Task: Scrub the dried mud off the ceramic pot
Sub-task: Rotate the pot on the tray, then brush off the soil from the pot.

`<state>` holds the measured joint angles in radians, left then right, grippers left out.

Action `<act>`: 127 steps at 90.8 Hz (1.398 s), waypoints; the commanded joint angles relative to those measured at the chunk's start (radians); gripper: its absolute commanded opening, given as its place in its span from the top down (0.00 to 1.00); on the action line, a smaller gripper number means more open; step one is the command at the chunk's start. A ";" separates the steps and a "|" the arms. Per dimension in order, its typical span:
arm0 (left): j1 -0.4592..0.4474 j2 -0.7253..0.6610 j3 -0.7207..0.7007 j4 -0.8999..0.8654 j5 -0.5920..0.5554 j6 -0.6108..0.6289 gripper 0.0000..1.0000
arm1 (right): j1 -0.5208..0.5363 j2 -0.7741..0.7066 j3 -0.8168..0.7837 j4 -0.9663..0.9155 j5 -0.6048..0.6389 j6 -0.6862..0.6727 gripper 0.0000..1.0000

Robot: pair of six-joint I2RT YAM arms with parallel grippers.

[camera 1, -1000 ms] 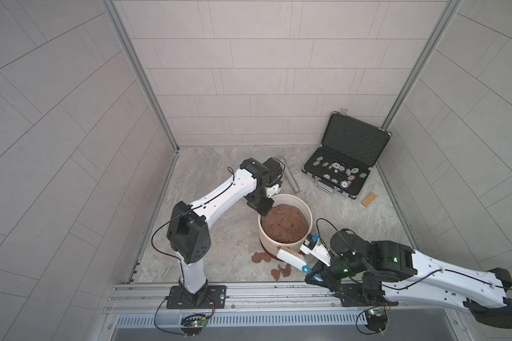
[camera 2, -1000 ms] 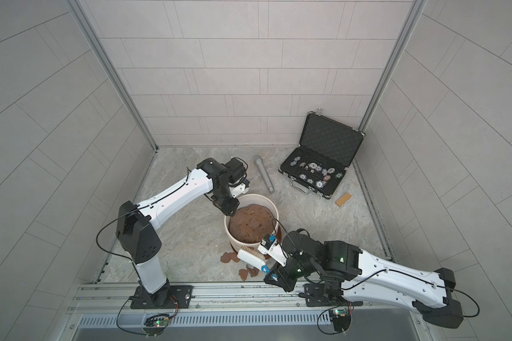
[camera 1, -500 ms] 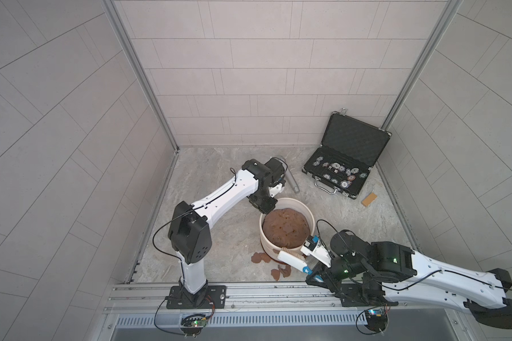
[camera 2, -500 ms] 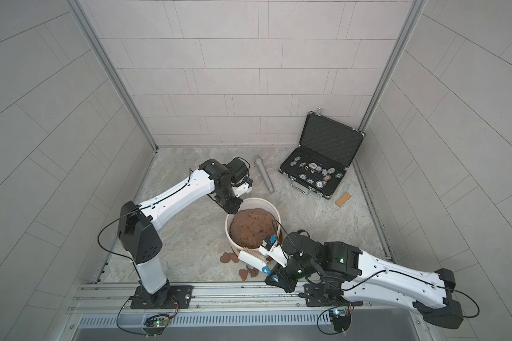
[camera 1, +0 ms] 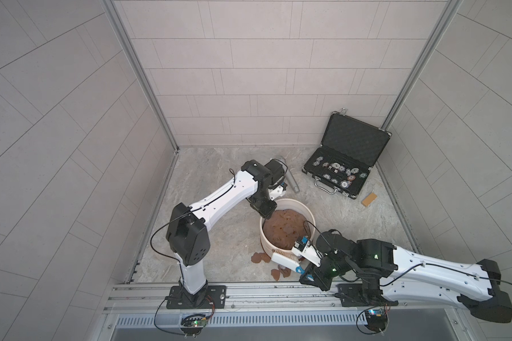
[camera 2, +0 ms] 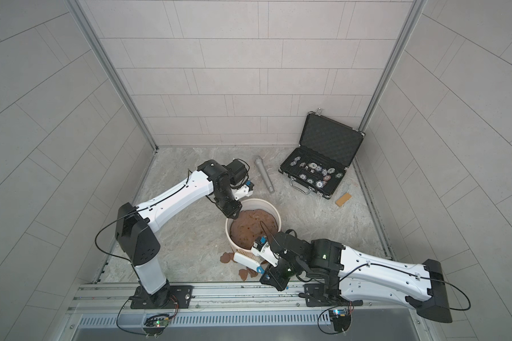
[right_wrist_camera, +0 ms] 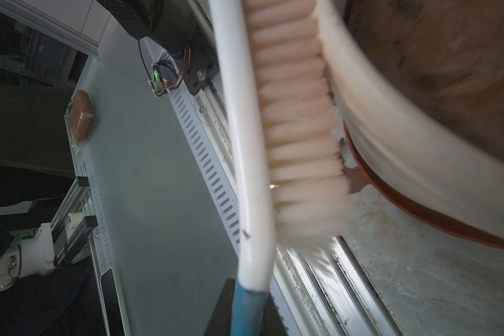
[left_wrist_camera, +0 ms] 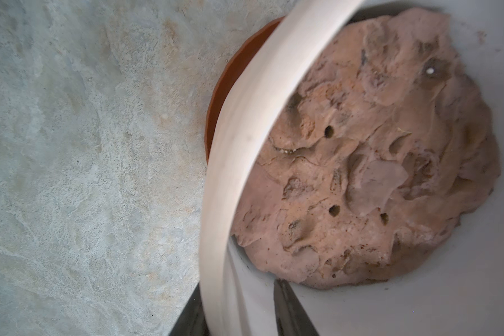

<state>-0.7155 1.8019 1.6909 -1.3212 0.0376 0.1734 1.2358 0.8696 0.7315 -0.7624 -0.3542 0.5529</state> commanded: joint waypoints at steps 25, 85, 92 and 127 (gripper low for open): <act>-0.013 -0.033 -0.016 -0.039 0.085 0.015 0.63 | -0.015 0.048 -0.051 0.070 0.074 0.059 1.00; 0.053 -0.022 0.035 -0.039 0.114 0.007 0.64 | 0.039 -0.003 -0.076 0.136 -0.139 0.080 1.00; 0.091 -0.009 0.075 -0.047 0.135 0.002 0.62 | 0.027 -0.044 -0.015 0.120 -0.091 0.059 1.00; 0.414 -0.059 0.220 0.020 0.225 -0.096 0.22 | -0.386 0.043 0.316 0.019 -0.084 0.058 1.00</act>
<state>-0.3882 1.7863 1.9068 -1.3319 0.2264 0.1242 0.9958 0.8768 0.9657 -0.7120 -0.4370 0.5999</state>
